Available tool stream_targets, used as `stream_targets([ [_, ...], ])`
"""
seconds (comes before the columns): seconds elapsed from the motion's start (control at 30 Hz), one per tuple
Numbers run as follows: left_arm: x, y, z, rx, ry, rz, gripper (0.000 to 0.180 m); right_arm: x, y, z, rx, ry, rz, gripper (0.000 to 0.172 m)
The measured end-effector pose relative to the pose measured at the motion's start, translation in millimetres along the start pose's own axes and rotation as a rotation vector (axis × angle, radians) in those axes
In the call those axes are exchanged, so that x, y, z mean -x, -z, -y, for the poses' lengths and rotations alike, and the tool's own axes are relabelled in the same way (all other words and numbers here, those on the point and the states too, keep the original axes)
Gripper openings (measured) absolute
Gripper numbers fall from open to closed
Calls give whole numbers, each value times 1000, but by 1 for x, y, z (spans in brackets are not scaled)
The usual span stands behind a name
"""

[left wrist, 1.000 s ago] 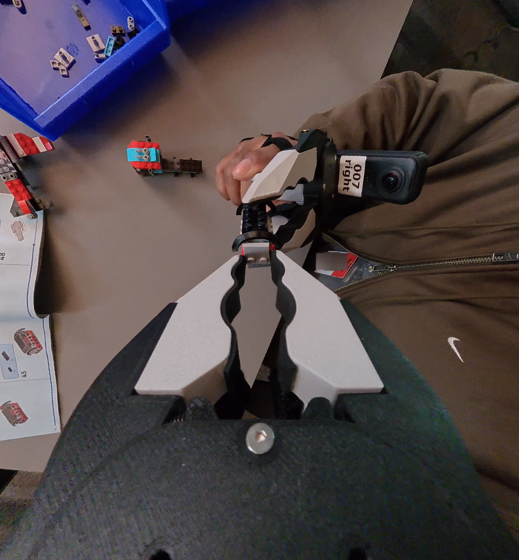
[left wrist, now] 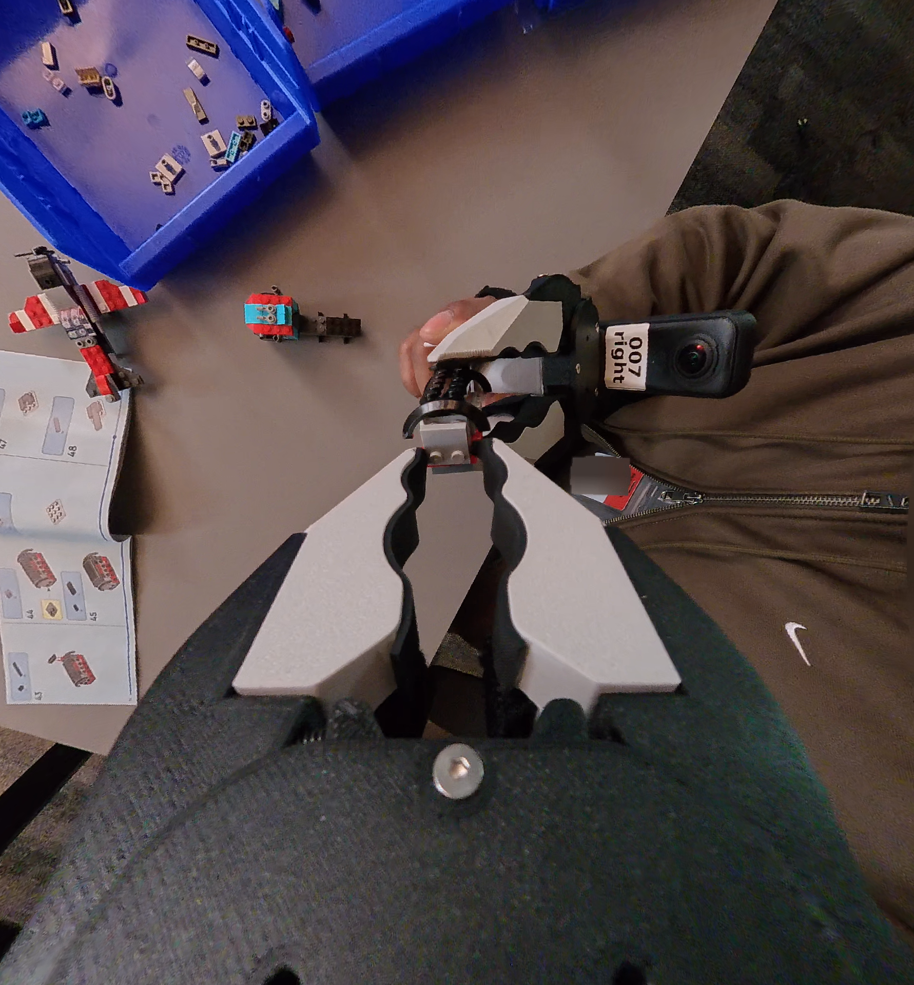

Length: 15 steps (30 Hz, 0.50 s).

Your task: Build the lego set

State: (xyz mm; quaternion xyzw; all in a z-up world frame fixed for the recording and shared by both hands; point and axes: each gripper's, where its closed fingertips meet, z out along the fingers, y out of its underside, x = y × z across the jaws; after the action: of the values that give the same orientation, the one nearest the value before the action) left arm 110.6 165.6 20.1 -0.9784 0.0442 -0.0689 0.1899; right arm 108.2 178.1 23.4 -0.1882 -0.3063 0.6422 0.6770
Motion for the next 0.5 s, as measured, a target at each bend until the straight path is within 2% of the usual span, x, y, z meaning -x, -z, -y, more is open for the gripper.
stream_targets([
  [0.5,-3,2,4,-20,9,-14,23,-4,2,6,-18,-22,-12,38],
])
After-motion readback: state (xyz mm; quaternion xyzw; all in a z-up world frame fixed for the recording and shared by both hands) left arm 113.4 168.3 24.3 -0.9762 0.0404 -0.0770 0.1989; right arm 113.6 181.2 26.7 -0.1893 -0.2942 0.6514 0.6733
